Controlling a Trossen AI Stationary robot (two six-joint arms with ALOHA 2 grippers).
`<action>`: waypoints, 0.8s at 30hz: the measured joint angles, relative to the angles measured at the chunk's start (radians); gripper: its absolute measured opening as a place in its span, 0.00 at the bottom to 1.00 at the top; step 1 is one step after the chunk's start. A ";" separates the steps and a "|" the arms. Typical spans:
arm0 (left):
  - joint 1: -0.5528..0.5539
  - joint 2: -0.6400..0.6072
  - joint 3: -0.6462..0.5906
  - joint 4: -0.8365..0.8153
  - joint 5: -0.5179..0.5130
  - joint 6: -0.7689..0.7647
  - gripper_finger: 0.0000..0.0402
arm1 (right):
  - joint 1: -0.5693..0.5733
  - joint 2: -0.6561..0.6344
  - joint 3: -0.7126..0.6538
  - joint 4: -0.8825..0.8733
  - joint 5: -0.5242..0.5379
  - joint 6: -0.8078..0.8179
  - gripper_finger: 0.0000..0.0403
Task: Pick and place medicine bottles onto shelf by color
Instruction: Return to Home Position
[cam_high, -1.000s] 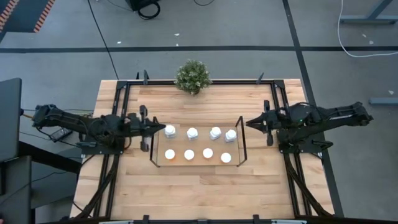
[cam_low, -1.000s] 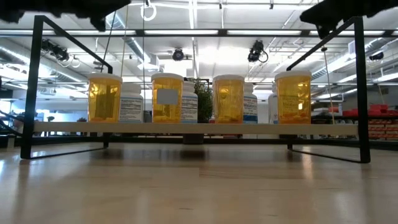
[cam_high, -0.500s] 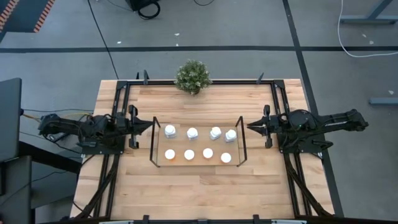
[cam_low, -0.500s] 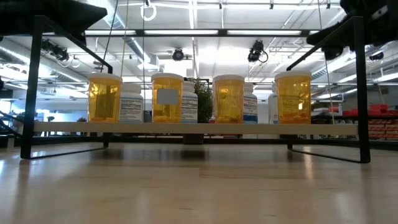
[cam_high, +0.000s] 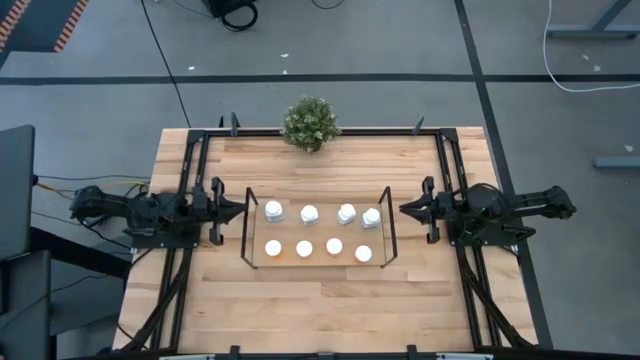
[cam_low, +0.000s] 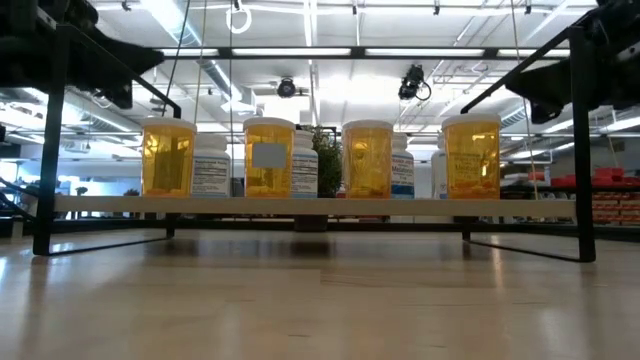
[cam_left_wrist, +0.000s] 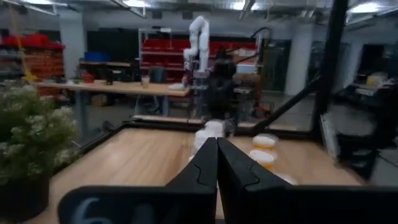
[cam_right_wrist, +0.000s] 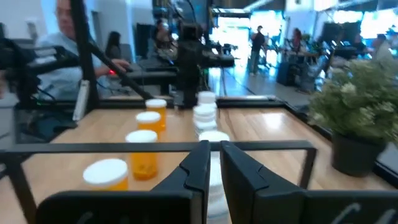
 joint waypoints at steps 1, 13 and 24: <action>0.001 -0.006 -0.012 0.001 -0.014 0.005 0.01 | 0.000 -0.002 -0.011 0.021 -0.015 -0.004 0.11; -0.002 -0.021 -0.011 -0.062 -0.028 -0.002 0.01 | -0.001 0.002 -0.015 0.014 -0.095 -0.040 0.11; -0.002 -0.018 -0.012 -0.094 0.044 0.041 0.02 | -0.001 0.002 -0.014 0.011 -0.094 -0.008 0.11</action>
